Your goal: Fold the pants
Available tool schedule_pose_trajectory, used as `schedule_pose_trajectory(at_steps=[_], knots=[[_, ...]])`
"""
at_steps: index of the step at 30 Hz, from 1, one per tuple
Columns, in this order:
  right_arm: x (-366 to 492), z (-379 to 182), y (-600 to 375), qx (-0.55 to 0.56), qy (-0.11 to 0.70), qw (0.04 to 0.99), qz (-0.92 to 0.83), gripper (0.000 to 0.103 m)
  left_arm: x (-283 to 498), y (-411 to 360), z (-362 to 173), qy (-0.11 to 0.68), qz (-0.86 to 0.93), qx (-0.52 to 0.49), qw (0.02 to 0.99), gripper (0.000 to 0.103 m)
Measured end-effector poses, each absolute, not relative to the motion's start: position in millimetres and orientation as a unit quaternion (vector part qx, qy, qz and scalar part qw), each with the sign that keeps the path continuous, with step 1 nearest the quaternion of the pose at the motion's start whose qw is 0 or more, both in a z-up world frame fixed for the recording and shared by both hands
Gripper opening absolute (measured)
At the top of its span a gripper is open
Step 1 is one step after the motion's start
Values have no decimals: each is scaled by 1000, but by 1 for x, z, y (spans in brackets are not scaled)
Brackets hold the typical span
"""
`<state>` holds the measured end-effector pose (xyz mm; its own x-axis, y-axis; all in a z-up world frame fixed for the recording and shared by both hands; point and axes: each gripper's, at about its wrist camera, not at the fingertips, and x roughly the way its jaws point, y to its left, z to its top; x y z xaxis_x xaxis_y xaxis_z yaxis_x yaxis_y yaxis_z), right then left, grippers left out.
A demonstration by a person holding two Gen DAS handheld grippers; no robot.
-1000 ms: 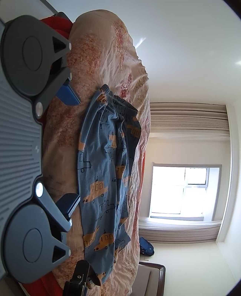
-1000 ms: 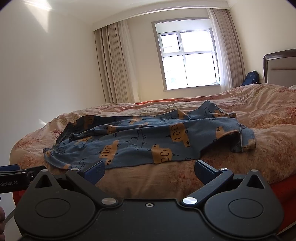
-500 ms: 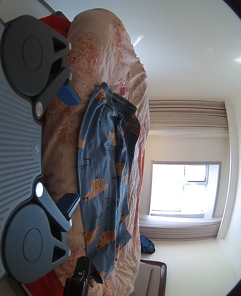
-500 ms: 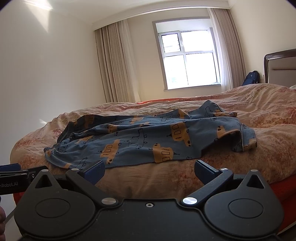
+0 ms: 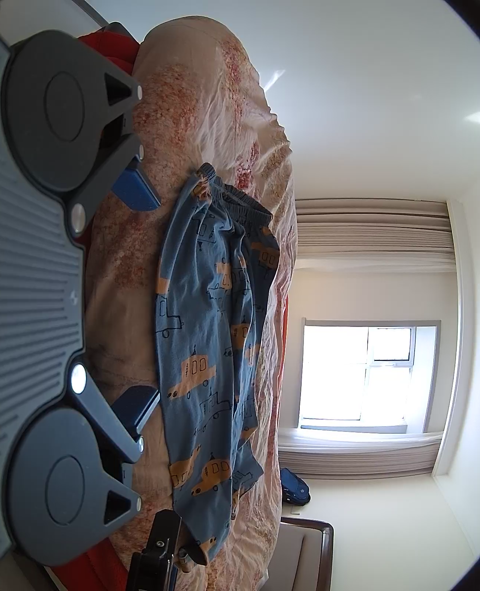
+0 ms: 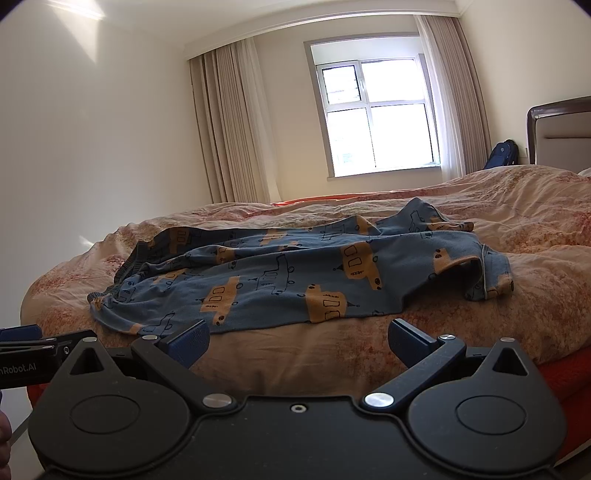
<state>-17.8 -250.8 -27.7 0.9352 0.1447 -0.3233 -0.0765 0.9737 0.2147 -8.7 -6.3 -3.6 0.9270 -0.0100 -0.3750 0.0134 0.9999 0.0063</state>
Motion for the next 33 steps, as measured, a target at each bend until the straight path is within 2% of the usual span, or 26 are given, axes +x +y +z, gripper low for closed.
schedule_pose_trajectory(at_steps=[33], knots=[[-17,-28,-251,100,172,978,57,103,-8,-6,-6,199,-13,2,980,103]])
